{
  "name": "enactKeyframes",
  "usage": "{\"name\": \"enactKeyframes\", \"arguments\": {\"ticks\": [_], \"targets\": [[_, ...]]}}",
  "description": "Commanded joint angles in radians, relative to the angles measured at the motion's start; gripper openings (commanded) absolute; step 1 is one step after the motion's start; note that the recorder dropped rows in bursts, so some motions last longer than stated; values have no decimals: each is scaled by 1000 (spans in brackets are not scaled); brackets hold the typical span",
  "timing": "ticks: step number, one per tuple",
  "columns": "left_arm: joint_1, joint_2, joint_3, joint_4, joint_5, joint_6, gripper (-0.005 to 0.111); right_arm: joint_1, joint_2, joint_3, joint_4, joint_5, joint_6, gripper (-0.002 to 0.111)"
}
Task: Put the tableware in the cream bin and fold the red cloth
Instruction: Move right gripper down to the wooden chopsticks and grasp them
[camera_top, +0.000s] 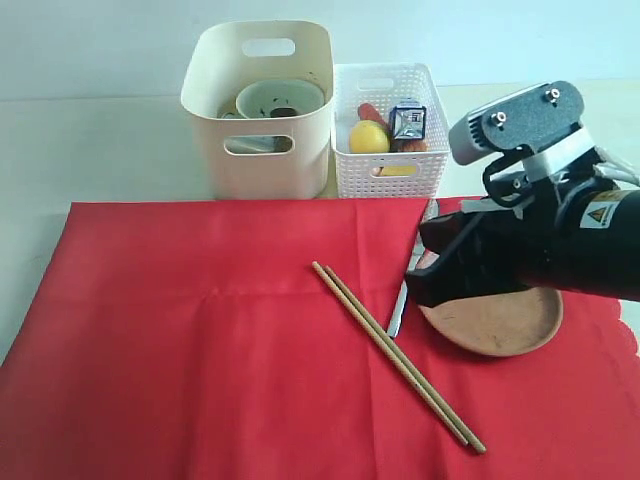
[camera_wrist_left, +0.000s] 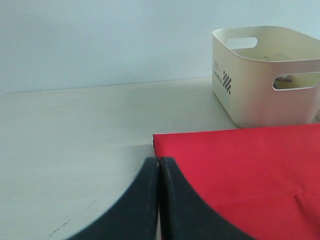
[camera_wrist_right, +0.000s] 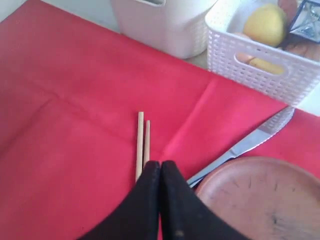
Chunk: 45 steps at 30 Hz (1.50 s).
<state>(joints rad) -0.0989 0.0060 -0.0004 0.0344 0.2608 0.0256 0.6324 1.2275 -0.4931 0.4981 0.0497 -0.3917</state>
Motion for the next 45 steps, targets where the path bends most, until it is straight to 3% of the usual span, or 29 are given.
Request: {"name": "enactKeyframes", "arguments": {"ticks": [1, 6, 13, 17, 20, 45], "targets": [[-4, -6, 0, 5, -4, -5, 3, -3, -2, 7, -3, 67, 0, 0], [-4, -6, 0, 5, -4, -5, 3, -3, 60, 7, -5, 145, -12, 9], [-4, -6, 0, 5, -4, -5, 3, 1, 258, -13, -1, 125, -15, 31], [-4, -6, 0, 5, -4, -5, 3, 69, 346, -54, -1, 115, -15, 39], [-4, -6, 0, 5, -4, -5, 3, 106, 397, -92, -5, 82, -15, 41], [-4, -6, 0, 5, -4, -5, 3, 101, 563, -143, -9, 30, -28, 39]]}}
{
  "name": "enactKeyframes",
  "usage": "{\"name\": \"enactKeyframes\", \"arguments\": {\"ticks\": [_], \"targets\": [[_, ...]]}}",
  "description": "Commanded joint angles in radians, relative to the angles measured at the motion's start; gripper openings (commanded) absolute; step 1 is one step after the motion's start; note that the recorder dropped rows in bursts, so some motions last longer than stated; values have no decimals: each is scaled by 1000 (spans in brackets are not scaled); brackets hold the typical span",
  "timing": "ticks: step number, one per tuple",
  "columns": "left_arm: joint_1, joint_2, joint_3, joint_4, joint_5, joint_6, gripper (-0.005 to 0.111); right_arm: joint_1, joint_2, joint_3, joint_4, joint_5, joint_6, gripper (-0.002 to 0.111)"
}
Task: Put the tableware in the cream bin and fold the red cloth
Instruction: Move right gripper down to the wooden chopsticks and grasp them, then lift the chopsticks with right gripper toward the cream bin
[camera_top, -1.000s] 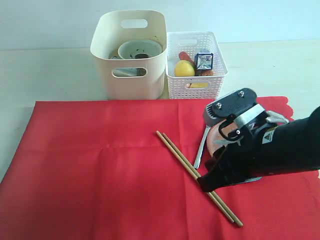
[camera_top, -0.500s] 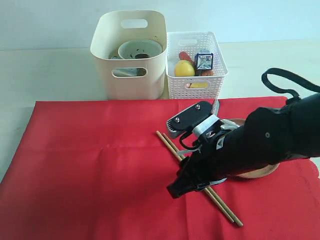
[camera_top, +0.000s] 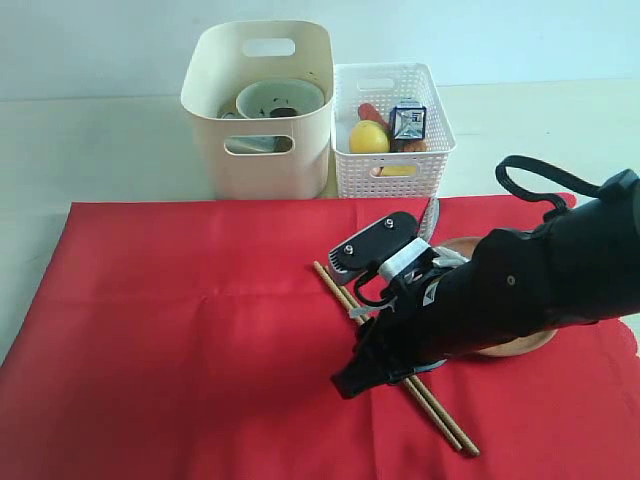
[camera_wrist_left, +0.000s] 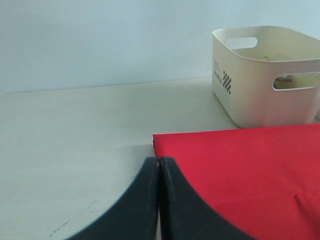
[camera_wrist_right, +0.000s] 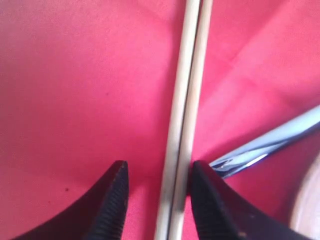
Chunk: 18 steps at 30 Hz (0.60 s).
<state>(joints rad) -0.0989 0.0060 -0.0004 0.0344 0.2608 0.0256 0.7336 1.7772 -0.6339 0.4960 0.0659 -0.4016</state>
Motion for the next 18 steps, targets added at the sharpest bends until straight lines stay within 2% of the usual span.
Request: {"name": "enactKeyframes", "arguments": {"ticks": [1, 9, 18], "targets": [[-4, -6, 0, 5, -4, -5, 3, 0, 13, -2, -9, 13, -18, 36], [-4, -6, 0, 5, -4, -5, 3, 0, 11, -2, -9, 27, -18, 1], [-4, -6, 0, 5, -4, -5, 3, 0, -119, -2, -9, 68, -18, 0]]}}
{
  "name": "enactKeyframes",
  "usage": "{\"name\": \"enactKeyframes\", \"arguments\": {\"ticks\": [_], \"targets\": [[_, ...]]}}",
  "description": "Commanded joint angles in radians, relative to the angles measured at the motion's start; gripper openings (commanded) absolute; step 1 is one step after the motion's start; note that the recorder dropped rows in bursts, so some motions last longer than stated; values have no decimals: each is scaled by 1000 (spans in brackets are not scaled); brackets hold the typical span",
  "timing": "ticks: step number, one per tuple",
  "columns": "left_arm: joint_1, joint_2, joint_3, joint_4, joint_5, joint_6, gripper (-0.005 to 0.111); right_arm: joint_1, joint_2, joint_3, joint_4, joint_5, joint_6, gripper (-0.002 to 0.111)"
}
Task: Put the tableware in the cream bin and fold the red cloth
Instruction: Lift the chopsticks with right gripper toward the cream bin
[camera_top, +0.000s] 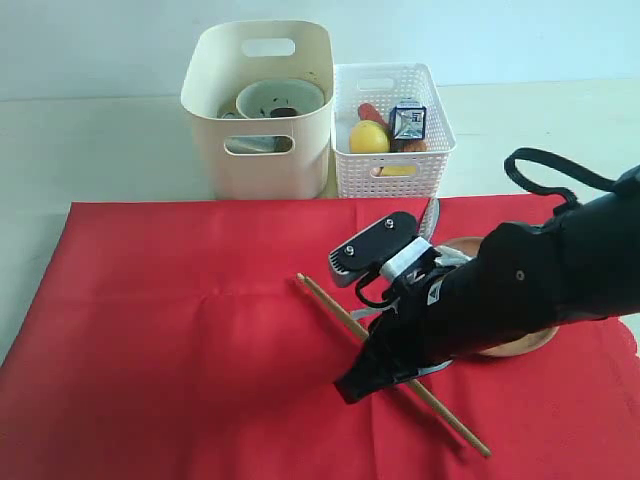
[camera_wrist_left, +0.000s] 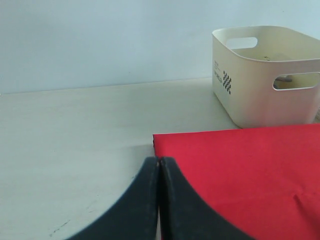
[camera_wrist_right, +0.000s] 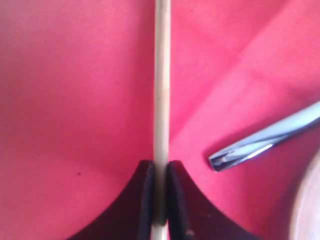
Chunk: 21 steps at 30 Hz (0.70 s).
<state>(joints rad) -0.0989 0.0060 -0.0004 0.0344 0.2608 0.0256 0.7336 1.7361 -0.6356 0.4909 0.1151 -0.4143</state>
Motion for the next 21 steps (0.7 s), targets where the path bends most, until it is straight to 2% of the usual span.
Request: {"name": "enactKeyframes", "arguments": {"ticks": [1, 9, 17, 21], "targets": [[-4, -6, 0, 5, -4, -5, 3, 0, -99, 0, -4, 22, -5, 0], [-4, -6, 0, 5, -4, -5, 3, 0, -292, 0, -4, -22, -39, 0], [-4, -6, 0, 5, -4, -5, 3, 0, -354, -5, -4, -382, -46, 0], [-4, -6, 0, 5, -4, -5, 3, 0, -319, -83, -4, -419, -101, 0]]}}
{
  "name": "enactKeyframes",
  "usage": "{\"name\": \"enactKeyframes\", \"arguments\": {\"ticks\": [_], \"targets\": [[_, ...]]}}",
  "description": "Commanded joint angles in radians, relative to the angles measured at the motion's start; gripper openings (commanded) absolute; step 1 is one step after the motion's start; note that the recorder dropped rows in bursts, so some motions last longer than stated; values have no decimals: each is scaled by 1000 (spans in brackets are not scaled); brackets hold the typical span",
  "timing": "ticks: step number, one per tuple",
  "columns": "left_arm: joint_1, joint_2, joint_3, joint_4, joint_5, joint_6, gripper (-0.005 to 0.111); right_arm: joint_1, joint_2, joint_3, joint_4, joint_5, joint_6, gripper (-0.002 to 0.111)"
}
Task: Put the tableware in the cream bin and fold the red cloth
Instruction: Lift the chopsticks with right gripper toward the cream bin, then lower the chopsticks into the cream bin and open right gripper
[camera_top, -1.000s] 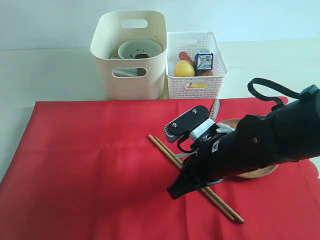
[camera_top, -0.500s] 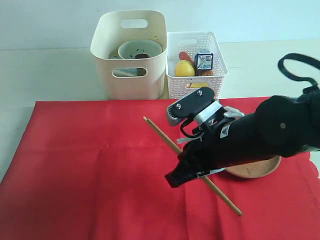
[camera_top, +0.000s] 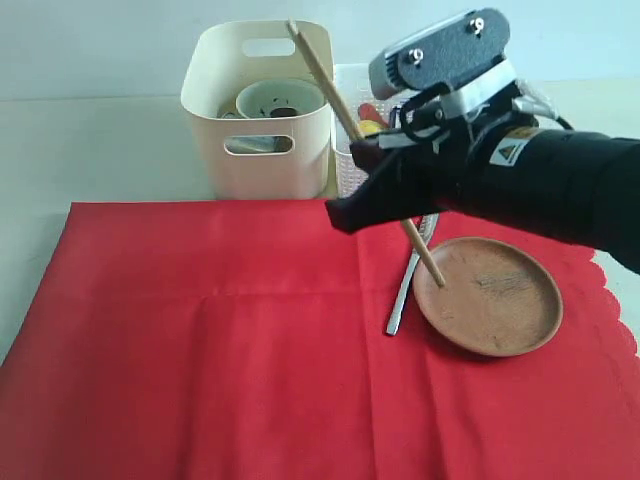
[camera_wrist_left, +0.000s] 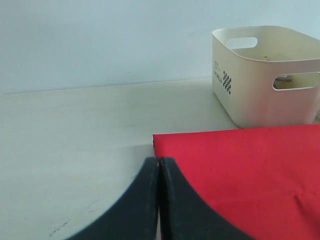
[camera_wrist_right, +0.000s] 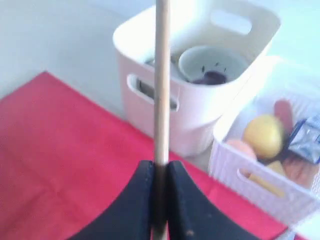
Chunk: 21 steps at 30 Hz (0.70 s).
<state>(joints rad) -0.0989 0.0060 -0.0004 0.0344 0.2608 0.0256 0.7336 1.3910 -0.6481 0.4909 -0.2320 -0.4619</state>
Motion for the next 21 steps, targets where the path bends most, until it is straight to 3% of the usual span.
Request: {"name": "enactKeyframes", "arguments": {"ticks": [1, 21], "targets": [[-4, -6, 0, 5, -4, -5, 3, 0, 43, -102, -4, -69, -71, 0], [-4, -6, 0, 5, -4, -5, 3, -120, 606, -799, -4, -69, -110, 0]]}}
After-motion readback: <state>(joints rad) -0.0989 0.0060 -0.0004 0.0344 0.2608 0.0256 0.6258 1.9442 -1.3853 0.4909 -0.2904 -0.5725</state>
